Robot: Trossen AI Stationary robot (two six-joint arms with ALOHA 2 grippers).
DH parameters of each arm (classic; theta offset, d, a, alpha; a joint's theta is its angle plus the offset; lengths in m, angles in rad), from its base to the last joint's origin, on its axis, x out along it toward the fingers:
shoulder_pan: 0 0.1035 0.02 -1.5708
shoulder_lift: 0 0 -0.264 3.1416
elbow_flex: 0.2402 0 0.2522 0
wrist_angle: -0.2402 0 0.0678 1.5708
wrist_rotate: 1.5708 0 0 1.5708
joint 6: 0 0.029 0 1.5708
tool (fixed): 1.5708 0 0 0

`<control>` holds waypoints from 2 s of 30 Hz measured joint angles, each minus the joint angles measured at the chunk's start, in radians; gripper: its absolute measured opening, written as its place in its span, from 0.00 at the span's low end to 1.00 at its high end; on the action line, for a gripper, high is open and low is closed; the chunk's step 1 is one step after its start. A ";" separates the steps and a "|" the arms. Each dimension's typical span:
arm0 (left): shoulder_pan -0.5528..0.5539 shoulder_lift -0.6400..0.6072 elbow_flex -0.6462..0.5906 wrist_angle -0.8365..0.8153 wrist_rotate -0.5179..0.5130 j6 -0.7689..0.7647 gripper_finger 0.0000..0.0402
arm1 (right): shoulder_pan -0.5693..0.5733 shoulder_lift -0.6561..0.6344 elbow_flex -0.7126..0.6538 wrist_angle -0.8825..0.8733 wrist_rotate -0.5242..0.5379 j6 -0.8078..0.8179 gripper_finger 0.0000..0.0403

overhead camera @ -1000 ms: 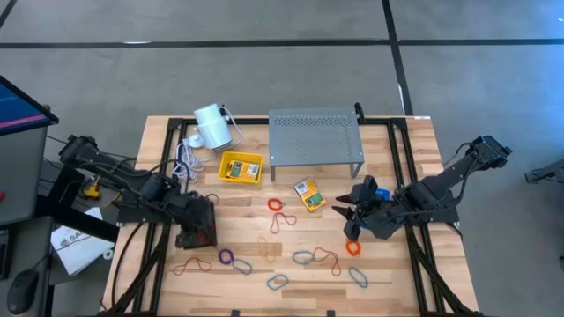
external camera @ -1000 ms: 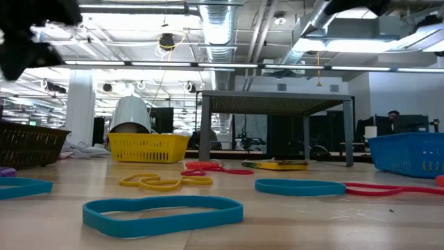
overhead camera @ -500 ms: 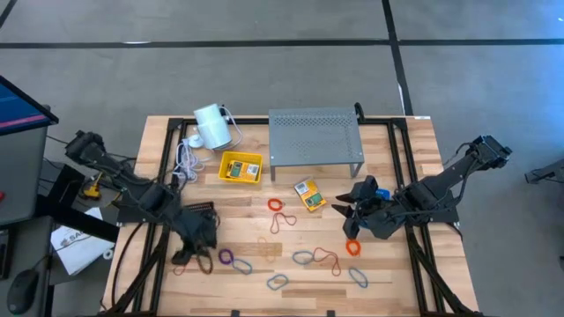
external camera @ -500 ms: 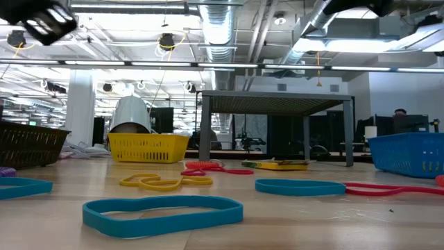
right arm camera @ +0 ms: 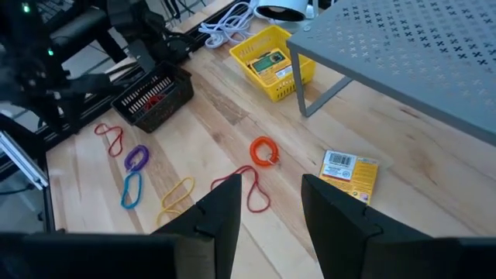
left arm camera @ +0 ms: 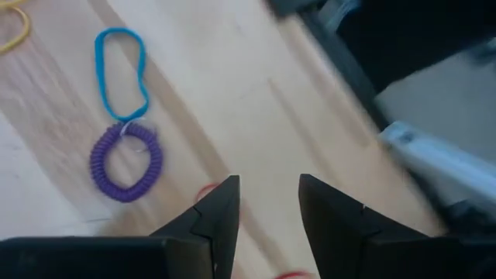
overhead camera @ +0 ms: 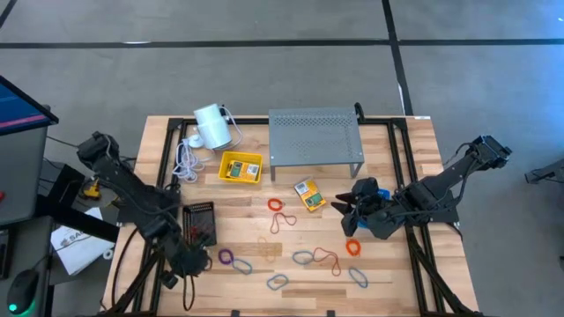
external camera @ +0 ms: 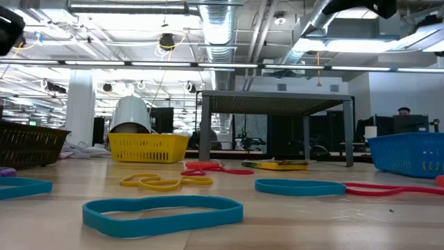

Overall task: Pick & Place Office Desk Supplies
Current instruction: Put the red rubber band into the black bin

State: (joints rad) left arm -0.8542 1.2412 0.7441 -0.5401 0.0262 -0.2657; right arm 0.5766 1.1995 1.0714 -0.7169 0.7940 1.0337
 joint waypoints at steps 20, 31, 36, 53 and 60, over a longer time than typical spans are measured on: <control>-0.026 0.233 0.000 -0.016 -0.064 0.164 0.32 | 0.000 0.000 0.000 0.002 -0.001 0.032 0.33; -0.025 0.288 0.000 -0.013 -0.128 0.164 0.32 | 0.000 0.011 0.000 -0.006 0.000 0.029 0.33; -0.024 0.288 0.000 0.013 -0.131 0.158 0.32 | -0.001 0.063 0.000 -0.002 -0.007 0.029 0.33; -0.006 0.378 0.006 0.033 -0.105 0.156 0.32 | 0.007 0.101 -0.001 0.026 -0.008 0.030 0.33; 0.004 0.362 0.003 0.049 -0.099 0.153 0.21 | 0.020 0.106 -0.001 0.034 -0.008 0.031 0.33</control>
State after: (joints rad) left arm -0.8501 1.6035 0.7467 -0.4913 -0.0731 -0.1123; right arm 0.5971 1.3060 1.0706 -0.6827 0.7862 1.0645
